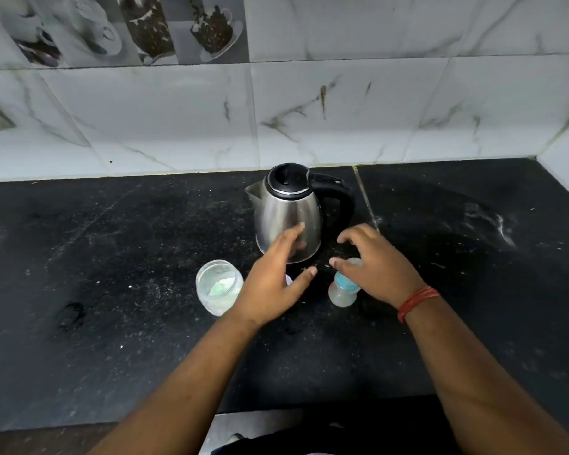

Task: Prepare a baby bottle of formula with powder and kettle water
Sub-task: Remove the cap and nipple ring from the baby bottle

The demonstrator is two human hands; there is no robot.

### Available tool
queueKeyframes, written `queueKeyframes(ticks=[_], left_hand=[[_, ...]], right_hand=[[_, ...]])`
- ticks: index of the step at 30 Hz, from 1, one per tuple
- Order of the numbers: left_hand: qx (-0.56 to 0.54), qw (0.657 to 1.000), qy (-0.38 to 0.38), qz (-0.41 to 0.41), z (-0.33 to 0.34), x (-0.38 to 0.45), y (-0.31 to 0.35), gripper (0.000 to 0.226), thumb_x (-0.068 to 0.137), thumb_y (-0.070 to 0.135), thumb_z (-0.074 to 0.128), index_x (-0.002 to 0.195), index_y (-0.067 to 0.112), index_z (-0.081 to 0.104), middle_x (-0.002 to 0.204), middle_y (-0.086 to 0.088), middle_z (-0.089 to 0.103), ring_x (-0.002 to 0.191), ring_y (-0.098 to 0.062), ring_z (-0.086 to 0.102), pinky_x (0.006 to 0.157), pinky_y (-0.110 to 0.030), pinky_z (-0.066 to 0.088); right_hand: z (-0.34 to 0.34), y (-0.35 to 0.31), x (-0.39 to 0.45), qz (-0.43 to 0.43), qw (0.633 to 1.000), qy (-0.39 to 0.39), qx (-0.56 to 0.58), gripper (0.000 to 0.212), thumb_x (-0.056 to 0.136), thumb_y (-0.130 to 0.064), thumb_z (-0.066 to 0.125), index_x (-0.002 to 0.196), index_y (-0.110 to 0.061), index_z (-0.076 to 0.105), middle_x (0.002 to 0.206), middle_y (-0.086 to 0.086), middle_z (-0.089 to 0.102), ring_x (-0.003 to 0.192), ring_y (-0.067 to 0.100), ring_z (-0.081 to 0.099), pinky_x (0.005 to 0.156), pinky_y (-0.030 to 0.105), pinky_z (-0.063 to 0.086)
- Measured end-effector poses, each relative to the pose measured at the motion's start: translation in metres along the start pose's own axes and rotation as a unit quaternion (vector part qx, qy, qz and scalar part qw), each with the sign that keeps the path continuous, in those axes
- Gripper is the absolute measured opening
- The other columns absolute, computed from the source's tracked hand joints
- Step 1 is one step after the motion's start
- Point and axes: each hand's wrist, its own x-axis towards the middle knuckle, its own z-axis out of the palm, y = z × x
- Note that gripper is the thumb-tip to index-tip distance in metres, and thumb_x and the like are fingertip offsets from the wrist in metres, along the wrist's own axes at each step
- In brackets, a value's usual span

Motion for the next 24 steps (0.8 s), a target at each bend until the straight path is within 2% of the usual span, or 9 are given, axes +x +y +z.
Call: queueKeyframes(ticks=[3, 5, 8, 12, 16, 19, 21, 24], left_hand=[[-0.013, 0.998, -0.042, -0.037, 0.024, -0.004, -0.006, 0.070, 0.095, 0.029, 0.072, 0.155, 0.026, 0.035, 0.150, 0.014, 0.050, 0.131, 0.010, 0.051, 0.111, -0.019, 0.043], [-0.026, 0.996, -0.059, -0.063, 0.036, -0.005, -0.011, 0.069, 0.094, 0.026, 0.073, 0.154, 0.026, 0.038, 0.149, 0.013, 0.051, 0.130, 0.007, 0.053, 0.112, -0.024, 0.045], [-0.021, 0.993, -0.078, -0.082, 0.046, -0.005, -0.017, 0.069, 0.093, 0.024, 0.075, 0.153, 0.022, 0.040, 0.148, 0.009, 0.052, 0.129, 0.004, 0.054, 0.112, -0.022, 0.044], [-0.005, 0.988, -0.119, -0.097, 0.051, -0.003, -0.022, 0.071, 0.093, 0.024, 0.075, 0.154, 0.018, 0.039, 0.152, 0.005, 0.050, 0.134, -0.002, 0.050, 0.109, -0.010, 0.038], [-0.026, 0.987, -0.130, -0.094, 0.050, -0.002, -0.022, 0.079, 0.087, 0.037, 0.079, 0.153, 0.019, 0.039, 0.151, 0.006, 0.051, 0.138, -0.003, 0.049, 0.116, -0.026, 0.040], [-0.034, 0.990, -0.107, -0.086, 0.044, -0.003, -0.014, 0.071, 0.086, 0.046, 0.079, 0.144, 0.025, 0.045, 0.134, 0.014, 0.062, 0.122, 0.000, 0.059, 0.103, -0.022, 0.046], [-0.018, 0.994, -0.061, -0.090, 0.038, -0.003, -0.010, 0.065, 0.084, 0.053, 0.077, 0.137, 0.030, 0.048, 0.121, 0.015, 0.067, 0.109, -0.002, 0.064, 0.094, -0.026, 0.051], [0.032, 0.997, -0.018, -0.066, 0.027, -0.004, -0.011, 0.057, 0.083, 0.054, 0.075, 0.129, 0.030, 0.051, 0.107, 0.014, 0.068, 0.095, -0.006, 0.065, 0.083, -0.031, 0.053]], right_hand=[[-0.004, 0.012, -0.008, 0.054, 0.990, -0.121, -0.042, 0.052, 0.085, -0.046, 0.074, 0.129, -0.027, 0.054, 0.130, -0.007, 0.053, 0.112, 0.016, 0.057, 0.096, 0.039, 0.050], [-0.002, 0.015, -0.013, 0.066, 0.985, -0.151, -0.055, 0.054, 0.085, -0.045, 0.074, 0.131, -0.029, 0.050, 0.128, -0.007, 0.053, 0.108, 0.017, 0.058, 0.093, 0.042, 0.052], [0.003, 0.016, -0.016, 0.069, 0.986, -0.142, -0.052, 0.051, 0.086, -0.039, 0.072, 0.130, -0.029, 0.048, 0.126, -0.007, 0.054, 0.106, 0.018, 0.058, 0.091, 0.043, 0.053], [0.005, 0.016, -0.017, 0.068, 0.990, -0.118, -0.038, 0.045, 0.084, -0.036, 0.073, 0.123, -0.030, 0.051, 0.120, -0.008, 0.057, 0.103, 0.017, 0.059, 0.088, 0.042, 0.054], [-0.002, 0.006, -0.012, 0.065, 0.994, -0.084, 0.038, 0.040, 0.079, -0.038, 0.075, 0.111, -0.033, 0.053, 0.106, -0.009, 0.061, 0.091, 0.013, 0.062, 0.080, 0.038, 0.055], [-0.008, -0.011, -0.005, 0.041, 0.988, -0.069, 0.130, 0.035, 0.081, -0.034, 0.077, 0.109, -0.031, 0.057, 0.098, -0.008, 0.066, 0.087, 0.006, 0.064, 0.075, 0.027, 0.053], [-0.010, -0.020, -0.001, 0.034, 0.983, -0.064, 0.169, 0.034, 0.082, -0.033, 0.079, 0.109, -0.028, 0.059, 0.097, -0.008, 0.068, 0.086, 0.003, 0.064, 0.072, 0.019, 0.050], [-0.009, -0.028, 0.005, 0.035, 0.980, -0.071, 0.181, 0.032, 0.086, -0.038, 0.076, 0.110, -0.026, 0.058, 0.097, -0.007, 0.069, 0.082, 0.004, 0.065, 0.073, 0.021, 0.050]])
